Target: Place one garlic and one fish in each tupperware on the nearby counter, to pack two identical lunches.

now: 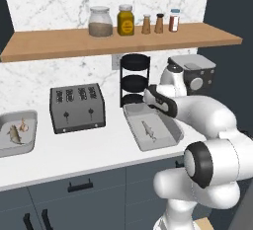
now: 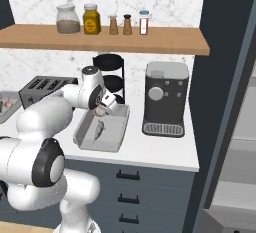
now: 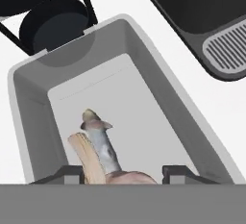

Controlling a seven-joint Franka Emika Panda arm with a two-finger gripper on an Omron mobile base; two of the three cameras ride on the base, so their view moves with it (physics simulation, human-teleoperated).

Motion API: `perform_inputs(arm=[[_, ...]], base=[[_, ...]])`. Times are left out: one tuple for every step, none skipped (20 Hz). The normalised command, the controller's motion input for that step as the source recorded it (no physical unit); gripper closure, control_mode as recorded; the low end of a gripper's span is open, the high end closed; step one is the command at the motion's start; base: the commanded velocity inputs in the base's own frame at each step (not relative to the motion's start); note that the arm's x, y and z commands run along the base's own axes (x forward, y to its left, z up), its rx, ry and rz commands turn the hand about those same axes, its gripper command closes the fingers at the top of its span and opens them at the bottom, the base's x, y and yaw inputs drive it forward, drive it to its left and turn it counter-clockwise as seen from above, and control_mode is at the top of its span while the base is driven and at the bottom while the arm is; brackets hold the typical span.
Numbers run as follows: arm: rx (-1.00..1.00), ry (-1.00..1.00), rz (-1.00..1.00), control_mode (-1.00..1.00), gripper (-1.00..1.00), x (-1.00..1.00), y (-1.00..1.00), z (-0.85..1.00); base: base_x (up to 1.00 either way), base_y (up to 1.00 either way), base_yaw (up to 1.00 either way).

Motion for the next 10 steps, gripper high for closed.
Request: perform_inputs(arm=[[0.00, 0.00, 0.00, -1.00, 1.00, 0.54, 0.00, -0.49], [0.00, 0.00, 0.00, -1.00, 1.00, 0.53, 0.00, -0.51], [0.00, 0.00, 0.00, -1.00, 1.00, 0.45, 0.00, -0.50], [0.00, 0.00, 0.00, -1.00, 1.00, 0.37, 0.00, -0.51], [0.00, 0.00, 0.00, -1.00, 1.00, 0.31, 0.00, -0.53], [0.00, 0.00, 0.00, -1.00, 1.00, 0.33, 0.00, -0.51], [0.00, 0.00, 0.00, -1.00, 1.00, 0.35, 0.00, -0.49], [0.00, 0.00, 0.00, -1.00, 1.00, 0.32, 0.00, -0.44], [0.00, 0.00, 0.00, -1.00, -1.00, 0.27, 0.01, -0.44], [0.00, 0.00, 0.01, -1.00, -1.00, 0.24, 0.06, -0.41]], base=[[0.00, 0.00, 0.00], [0.00, 0.00, 0.00], [0.00, 0.00, 0.00], [0.00, 0.00, 0.00], [0.00, 0.00, 0.00], [0.00, 0.00, 0.00], [0.00, 0.00, 0.00], [0.00, 0.00, 0.00], [0.00, 0.00, 0.00], [0.00, 0.00, 0.00]])
